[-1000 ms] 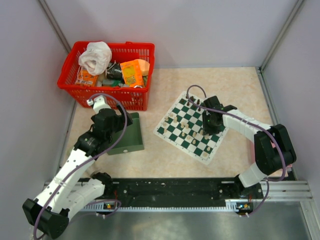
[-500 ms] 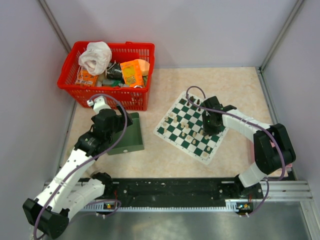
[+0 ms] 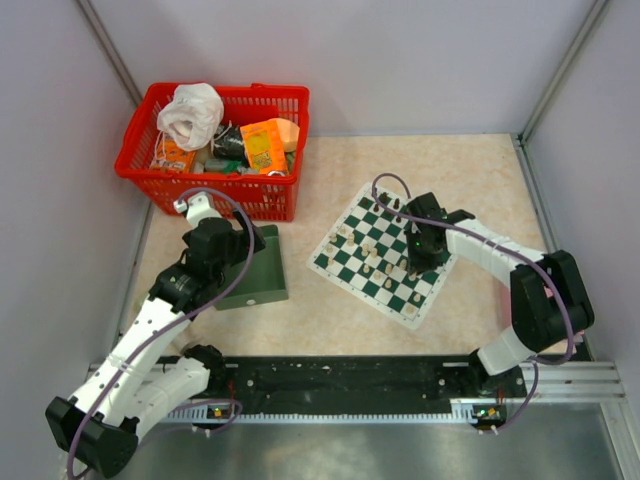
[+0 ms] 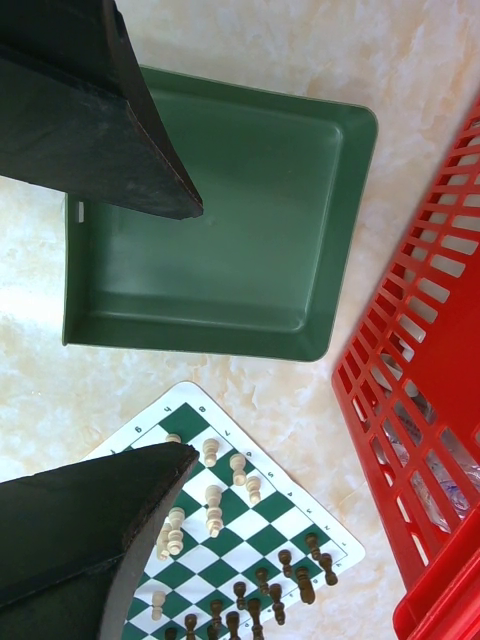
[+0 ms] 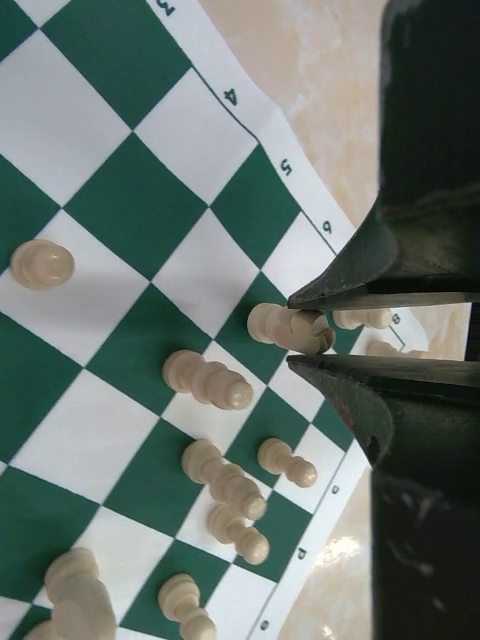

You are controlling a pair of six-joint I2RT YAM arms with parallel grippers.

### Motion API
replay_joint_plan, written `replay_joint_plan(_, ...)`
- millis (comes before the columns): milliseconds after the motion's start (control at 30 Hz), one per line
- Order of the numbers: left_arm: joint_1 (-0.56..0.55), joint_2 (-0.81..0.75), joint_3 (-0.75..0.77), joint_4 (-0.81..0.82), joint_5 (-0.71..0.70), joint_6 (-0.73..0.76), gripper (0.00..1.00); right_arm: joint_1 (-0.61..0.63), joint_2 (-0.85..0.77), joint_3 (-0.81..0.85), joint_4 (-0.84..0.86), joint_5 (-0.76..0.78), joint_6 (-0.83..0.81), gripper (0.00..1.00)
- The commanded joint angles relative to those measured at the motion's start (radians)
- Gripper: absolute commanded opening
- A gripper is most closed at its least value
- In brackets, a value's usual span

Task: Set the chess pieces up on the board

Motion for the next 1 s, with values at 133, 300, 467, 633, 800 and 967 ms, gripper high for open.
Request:
replay_joint_plan(133,0.007,-0.004,-0.002,0.039,0.004,-0.003,0.99,0.062,-0.156,-0.007,-0.049,-0.051,0.046,0.15)
replay_joint_plan(300,0.006,0.011,0.01,0.05,0.018,0.002,0.99,0.127,-0.167,-0.032,-0.046,-0.055,0.084,0.15)
replay_joint_plan(467,0.006,0.013,0.009,0.05,0.027,-0.009,0.99,0.181,-0.158,-0.064,-0.039,-0.032,0.122,0.15)
replay_joint_plan(633,0.007,0.0,0.0,0.054,0.032,-0.01,0.99,0.21,-0.151,-0.09,-0.026,-0.026,0.142,0.15)
replay_joint_plan(800,0.007,-0.003,-0.004,0.054,0.033,-0.018,0.99,0.23,-0.144,-0.099,-0.027,-0.025,0.15,0.15)
replay_joint_plan(967,0.009,-0.003,-0.008,0.053,0.032,-0.014,0.99,0.241,-0.136,-0.113,-0.024,0.009,0.158,0.15)
